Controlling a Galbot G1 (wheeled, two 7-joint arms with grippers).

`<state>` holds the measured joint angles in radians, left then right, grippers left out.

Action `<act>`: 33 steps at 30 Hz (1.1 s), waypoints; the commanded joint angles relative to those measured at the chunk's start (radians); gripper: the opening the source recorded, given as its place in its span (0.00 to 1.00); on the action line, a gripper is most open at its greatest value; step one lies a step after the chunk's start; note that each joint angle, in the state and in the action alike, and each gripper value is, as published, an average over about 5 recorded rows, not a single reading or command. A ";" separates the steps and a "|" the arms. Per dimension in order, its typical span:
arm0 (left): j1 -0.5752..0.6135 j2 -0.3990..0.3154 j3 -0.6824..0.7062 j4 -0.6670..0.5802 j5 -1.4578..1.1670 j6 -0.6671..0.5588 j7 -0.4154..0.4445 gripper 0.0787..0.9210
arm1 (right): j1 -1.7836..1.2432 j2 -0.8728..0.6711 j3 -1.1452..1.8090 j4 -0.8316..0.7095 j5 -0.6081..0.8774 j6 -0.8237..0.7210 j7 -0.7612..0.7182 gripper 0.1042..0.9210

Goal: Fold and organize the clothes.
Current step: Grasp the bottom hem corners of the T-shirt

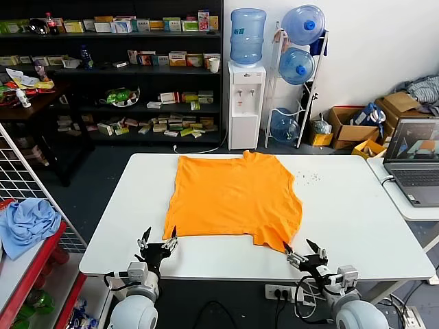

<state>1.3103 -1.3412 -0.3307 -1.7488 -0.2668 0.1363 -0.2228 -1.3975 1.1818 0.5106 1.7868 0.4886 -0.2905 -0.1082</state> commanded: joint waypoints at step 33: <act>-0.102 0.010 0.022 0.140 -0.019 0.134 0.040 0.53 | 0.138 0.074 -0.067 -0.116 0.066 -0.024 0.079 0.32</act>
<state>1.2168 -1.3317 -0.3101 -1.6208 -0.2823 0.2626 -0.1852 -1.2719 1.2533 0.4493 1.6766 0.5420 -0.3176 -0.0314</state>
